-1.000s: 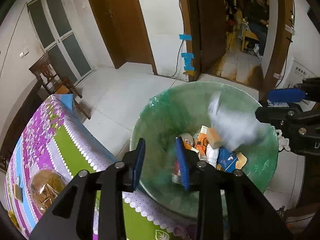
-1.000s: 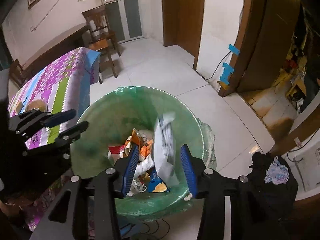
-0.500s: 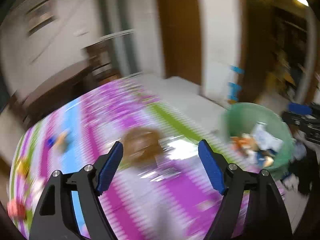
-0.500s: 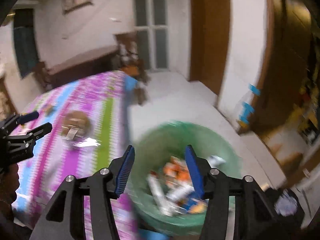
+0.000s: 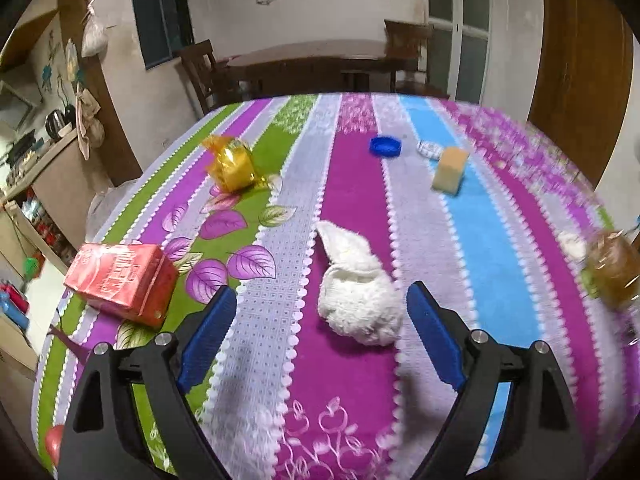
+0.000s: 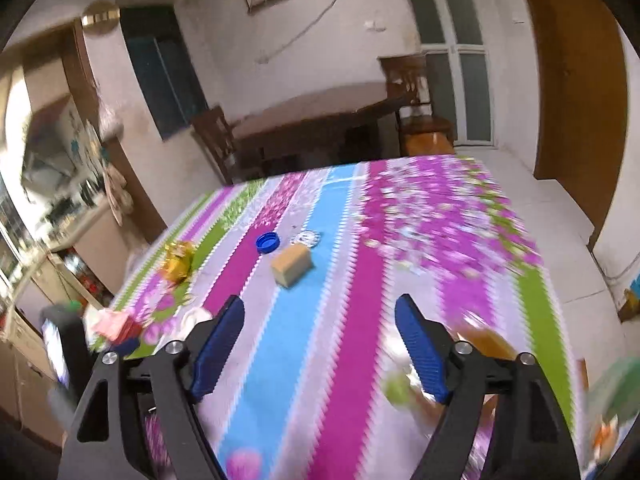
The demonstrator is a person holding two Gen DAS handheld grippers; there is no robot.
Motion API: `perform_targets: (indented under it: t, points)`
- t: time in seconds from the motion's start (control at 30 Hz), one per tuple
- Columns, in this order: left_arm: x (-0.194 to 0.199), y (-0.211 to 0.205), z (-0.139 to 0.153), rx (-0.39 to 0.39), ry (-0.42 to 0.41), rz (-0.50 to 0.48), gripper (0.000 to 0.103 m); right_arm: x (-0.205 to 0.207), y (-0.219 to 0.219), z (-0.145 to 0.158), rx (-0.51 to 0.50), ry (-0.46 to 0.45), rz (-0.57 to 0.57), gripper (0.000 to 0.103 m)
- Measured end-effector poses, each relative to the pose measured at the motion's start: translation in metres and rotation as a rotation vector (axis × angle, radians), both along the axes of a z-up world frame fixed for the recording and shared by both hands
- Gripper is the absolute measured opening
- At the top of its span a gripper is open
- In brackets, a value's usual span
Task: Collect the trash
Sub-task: 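Grasp the white tissue with the left gripper while the right grasps the tan sponge, then carry the white tissue and tan sponge over the green bin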
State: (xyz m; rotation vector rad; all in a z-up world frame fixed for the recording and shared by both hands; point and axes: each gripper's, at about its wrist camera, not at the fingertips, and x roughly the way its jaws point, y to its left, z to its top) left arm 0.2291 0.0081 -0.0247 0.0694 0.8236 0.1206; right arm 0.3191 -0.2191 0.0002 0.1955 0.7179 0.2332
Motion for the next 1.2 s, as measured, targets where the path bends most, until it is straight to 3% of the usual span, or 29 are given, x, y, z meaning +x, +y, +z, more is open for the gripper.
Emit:
perform_targets:
  t: [0.1,0.23,0.37,0.43,0.47,0.57,0.63,0.83,1.03,1.2]
  points:
    - [0.009,0.0,-0.01,-0.004,0.017,0.013,0.085,0.061,0.05,-0.019,-0.055,0.074,0.002,0.079]
    - [0.015,0.006,-0.017,-0.086,0.053,0.011,0.085,0.11,0.087,-0.054,-0.083,0.166,-0.029,0.079]
    - [0.019,0.014,-0.026,-0.17,0.085,0.006,0.074,0.141,0.107,-0.087,-0.117,0.224,-0.117,0.079]
    - [0.018,0.011,-0.026,-0.171,0.081,-0.012,0.067,0.15,0.111,-0.098,-0.132,0.249,-0.141,0.069]
    - [0.017,0.009,-0.026,-0.174,0.078,-0.023,0.062,0.149,0.108,-0.103,-0.133,0.259,-0.149,0.052]
    - [0.016,0.008,-0.025,-0.181,0.071,-0.037,0.05,0.147,0.11,-0.106,-0.13,0.233,-0.137,0.036]
    - [0.016,0.006,-0.026,-0.185,0.068,-0.047,0.04,0.142,0.111,-0.104,-0.128,0.202,-0.127,0.033]
    - [0.013,0.003,-0.025,-0.171,0.061,-0.048,0.037,0.106,0.104,-0.075,-0.123,0.109,-0.065,0.032]
    - [0.01,0.003,-0.022,-0.145,0.039,-0.045,0.037,0.027,0.095,-0.031,-0.161,-0.016,0.011,0.032]
    - [0.001,0.001,-0.012,-0.112,-0.011,-0.04,0.037,-0.05,0.074,-0.011,-0.127,-0.089,0.024,0.032]
